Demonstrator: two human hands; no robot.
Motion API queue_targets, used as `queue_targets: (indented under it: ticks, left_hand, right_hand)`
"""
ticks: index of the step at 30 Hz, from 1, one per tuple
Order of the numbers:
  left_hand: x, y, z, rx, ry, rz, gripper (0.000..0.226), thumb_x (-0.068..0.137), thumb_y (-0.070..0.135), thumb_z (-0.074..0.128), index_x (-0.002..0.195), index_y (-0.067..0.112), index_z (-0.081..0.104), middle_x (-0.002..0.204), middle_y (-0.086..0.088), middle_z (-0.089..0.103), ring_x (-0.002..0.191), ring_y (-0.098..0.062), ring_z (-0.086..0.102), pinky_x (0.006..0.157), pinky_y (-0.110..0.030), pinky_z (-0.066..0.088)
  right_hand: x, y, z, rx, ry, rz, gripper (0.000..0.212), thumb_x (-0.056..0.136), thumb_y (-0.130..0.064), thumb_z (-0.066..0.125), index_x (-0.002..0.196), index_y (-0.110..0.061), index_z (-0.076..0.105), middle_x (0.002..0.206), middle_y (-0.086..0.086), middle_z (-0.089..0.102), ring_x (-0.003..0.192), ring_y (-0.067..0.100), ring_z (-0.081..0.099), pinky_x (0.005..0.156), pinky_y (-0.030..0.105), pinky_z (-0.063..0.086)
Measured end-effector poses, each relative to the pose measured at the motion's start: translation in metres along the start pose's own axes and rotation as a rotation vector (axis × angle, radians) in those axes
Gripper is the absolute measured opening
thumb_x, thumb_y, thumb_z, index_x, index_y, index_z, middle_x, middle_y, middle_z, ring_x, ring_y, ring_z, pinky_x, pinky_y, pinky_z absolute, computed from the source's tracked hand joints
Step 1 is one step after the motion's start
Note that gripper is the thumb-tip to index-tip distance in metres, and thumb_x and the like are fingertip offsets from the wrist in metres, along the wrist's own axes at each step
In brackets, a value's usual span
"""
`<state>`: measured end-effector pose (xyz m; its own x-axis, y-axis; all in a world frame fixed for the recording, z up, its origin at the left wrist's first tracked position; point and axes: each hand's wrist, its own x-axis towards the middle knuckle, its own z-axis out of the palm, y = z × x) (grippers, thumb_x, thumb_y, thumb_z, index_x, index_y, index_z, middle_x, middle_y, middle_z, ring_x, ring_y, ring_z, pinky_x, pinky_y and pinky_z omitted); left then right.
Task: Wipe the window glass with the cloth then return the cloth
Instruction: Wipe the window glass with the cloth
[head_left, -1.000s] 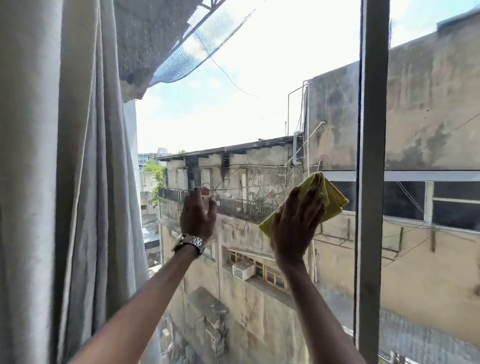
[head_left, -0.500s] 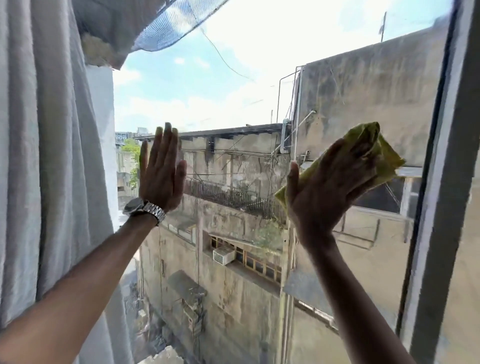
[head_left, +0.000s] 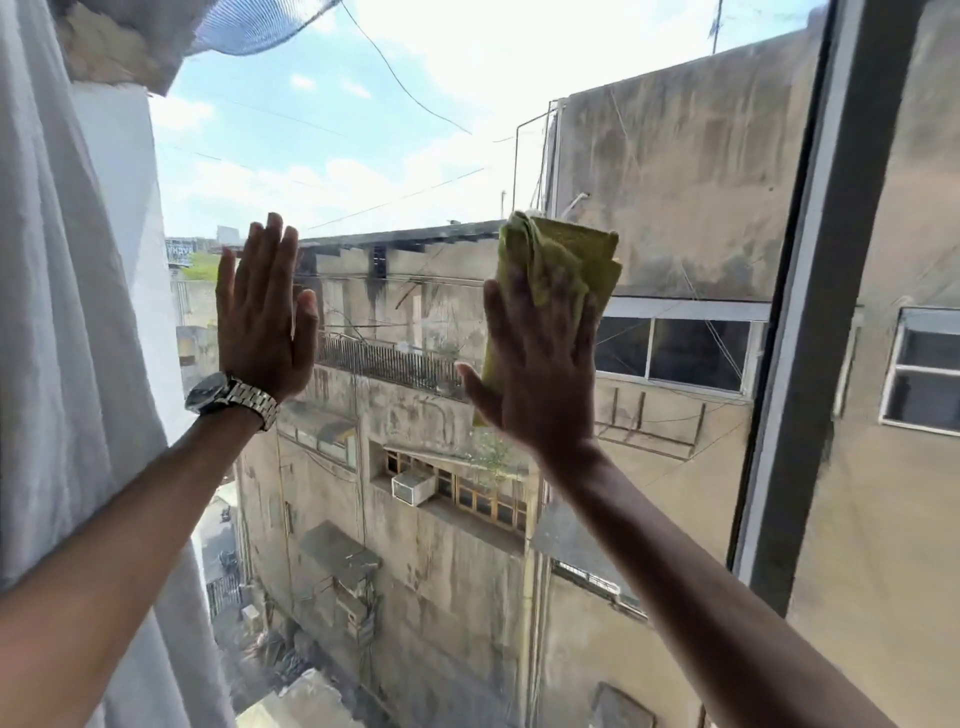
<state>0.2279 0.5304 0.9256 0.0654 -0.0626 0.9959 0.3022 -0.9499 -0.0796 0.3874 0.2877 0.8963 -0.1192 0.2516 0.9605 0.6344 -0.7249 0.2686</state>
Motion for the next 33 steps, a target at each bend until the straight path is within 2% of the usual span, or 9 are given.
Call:
queue_targets:
  ticks: [4,8,11,14,18,21,25,29,33]
  left_hand:
    - [-0.002,-0.004,0.000,0.009,-0.015,-0.005,0.058,0.102,0.022,0.034,0.155,-0.001,0.028,0.165,-0.021,0.027,0.156,-0.032,0.023,0.125,-0.060,0.020]
    - [-0.004,-0.009,0.008,0.017,0.001,-0.002,0.059,0.103,0.026,0.032,0.157,0.004,0.026,0.166,-0.017,0.025,0.157,-0.028,0.021,0.126,-0.058,0.020]
    - [-0.004,-0.012,0.016,0.015,0.013,0.005,0.060,0.102,0.028,0.032,0.158,0.006,0.023,0.168,-0.014,0.023,0.158,-0.026,0.018,0.127,-0.058,0.017]
    - [-0.005,-0.015,0.020,0.006,0.039,0.015,0.061,0.102,0.027,0.032,0.158,0.005,0.024,0.167,-0.015,0.023,0.158,-0.027,0.018,0.127,-0.058,0.016]
    - [-0.005,-0.016,0.020,0.019,0.052,0.055,0.060,0.102,0.024,0.030,0.158,0.004,0.023,0.167,-0.019,0.024,0.157,-0.030,0.019,0.127,-0.058,0.016]
    - [-0.005,-0.016,0.014,0.011,0.038,0.036,0.059,0.103,0.024,0.029,0.158,0.005,0.022,0.167,-0.017,0.023,0.158,-0.028,0.017,0.127,-0.058,0.015]
    - [-0.004,-0.012,0.007,0.006,0.031,0.015,0.058,0.104,0.025,0.030,0.158,0.006,0.023,0.168,-0.015,0.023,0.158,-0.026,0.017,0.128,-0.056,0.015]
    - [-0.006,-0.012,0.009,0.014,0.018,0.015,0.057,0.105,0.027,0.028,0.159,0.010,0.021,0.168,-0.014,0.023,0.158,-0.025,0.016,0.128,-0.055,0.015]
    - [-0.007,-0.013,0.019,0.030,0.032,-0.003,0.059,0.104,0.028,0.027,0.160,0.012,0.018,0.169,-0.011,0.021,0.159,-0.022,0.013,0.129,-0.054,0.014]
  right_hand:
    - [-0.015,0.078,-0.015,-0.106,-0.093,0.090,0.084,0.097,-0.068,0.030,0.159,-0.012,0.023,0.166,0.018,0.023,0.153,0.046,0.013,0.124,0.066,0.019]
    - [0.044,0.105,-0.018,-0.131,-0.108,0.273,0.089,0.099,-0.072,0.018,0.161,-0.010,0.007,0.168,0.022,0.009,0.154,0.046,0.005,0.124,0.065,0.013]
    - [0.096,0.086,-0.011,-0.099,-0.033,0.407,0.097,0.095,-0.081,0.017,0.161,-0.010,0.010,0.169,0.019,0.011,0.155,0.042,0.007,0.125,0.063,0.013]
    - [0.120,0.047,0.005,-0.108,0.095,0.456,0.103,0.090,-0.086,0.024,0.159,-0.009,0.024,0.166,0.017,0.024,0.154,0.041,0.018,0.125,0.063,0.014]
    - [0.092,-0.019,0.022,-0.036,0.156,0.260,0.107,0.084,-0.088,0.022,0.153,-0.007,0.039,0.160,0.019,0.038,0.150,0.043,0.028,0.125,0.063,0.013]
    - [0.011,-0.055,0.020,0.050,0.000,0.015,0.100,0.088,-0.084,0.026,0.155,-0.010,0.034,0.163,0.018,0.032,0.153,0.044,0.017,0.127,0.063,0.006]
    - [-0.074,-0.008,0.004,-0.039,-0.091,-0.156,0.089,0.093,-0.075,0.033,0.157,-0.013,0.031,0.165,0.012,0.017,0.156,0.036,-0.001,0.125,0.062,0.008]
    - [-0.038,0.072,-0.004,-0.136,-0.070,0.059,0.091,0.095,-0.076,0.024,0.160,-0.012,0.020,0.168,0.017,0.015,0.155,0.043,0.007,0.125,0.066,0.014]
    - [0.049,0.080,0.005,-0.166,0.055,0.341,0.093,0.097,-0.077,0.022,0.160,-0.009,0.019,0.166,0.021,0.023,0.152,0.047,0.017,0.122,0.068,0.020]
